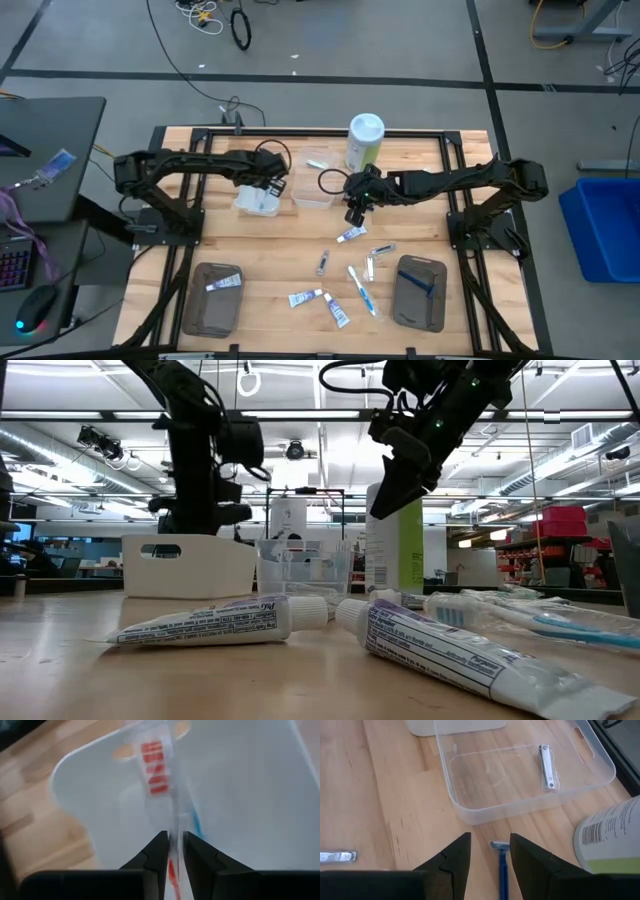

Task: Pick & Place Travel size toiletries
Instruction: Put the orange and white toothbrush into the white bin, then put the white toothpaste into the left black bin

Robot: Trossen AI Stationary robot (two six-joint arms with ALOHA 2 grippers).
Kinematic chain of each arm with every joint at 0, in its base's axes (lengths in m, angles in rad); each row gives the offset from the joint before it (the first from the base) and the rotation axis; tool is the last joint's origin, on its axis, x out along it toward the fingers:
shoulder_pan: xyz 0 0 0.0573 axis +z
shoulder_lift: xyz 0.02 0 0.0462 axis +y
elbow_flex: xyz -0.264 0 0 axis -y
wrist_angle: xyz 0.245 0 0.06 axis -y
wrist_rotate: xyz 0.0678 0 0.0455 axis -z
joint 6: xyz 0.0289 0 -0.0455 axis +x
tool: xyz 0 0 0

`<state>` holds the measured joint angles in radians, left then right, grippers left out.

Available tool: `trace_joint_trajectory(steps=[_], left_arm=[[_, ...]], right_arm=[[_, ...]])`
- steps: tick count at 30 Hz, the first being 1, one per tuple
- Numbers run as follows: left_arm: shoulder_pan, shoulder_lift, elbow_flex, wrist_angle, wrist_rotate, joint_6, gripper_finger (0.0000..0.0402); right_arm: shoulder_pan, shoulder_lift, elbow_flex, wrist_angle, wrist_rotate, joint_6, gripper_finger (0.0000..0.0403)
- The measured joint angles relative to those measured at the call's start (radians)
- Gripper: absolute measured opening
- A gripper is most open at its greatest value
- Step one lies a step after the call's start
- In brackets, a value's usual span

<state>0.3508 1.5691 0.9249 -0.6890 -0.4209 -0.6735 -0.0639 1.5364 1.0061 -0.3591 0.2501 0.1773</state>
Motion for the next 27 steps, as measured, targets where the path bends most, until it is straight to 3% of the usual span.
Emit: trace_joint_trajectory(steps=[12,19,27], left_arm=[[0.005,0.018,-0.014,0.035,0.051,0.119,0.0109],[0.005,0.018,-0.006,0.049,0.025,0.194,0.0143],[-0.036,0.017,0.179,-0.136,0.046,0.285,0.0157]], right_arm=[[0.0,0.0,0.0,0.006,-0.018,-0.001,0.0144],[0.0,0.0,0.0,0.024,-0.018,-0.001,0.0144],[0.0,0.0,0.0,0.027,-0.019,-0.001,0.0144]])
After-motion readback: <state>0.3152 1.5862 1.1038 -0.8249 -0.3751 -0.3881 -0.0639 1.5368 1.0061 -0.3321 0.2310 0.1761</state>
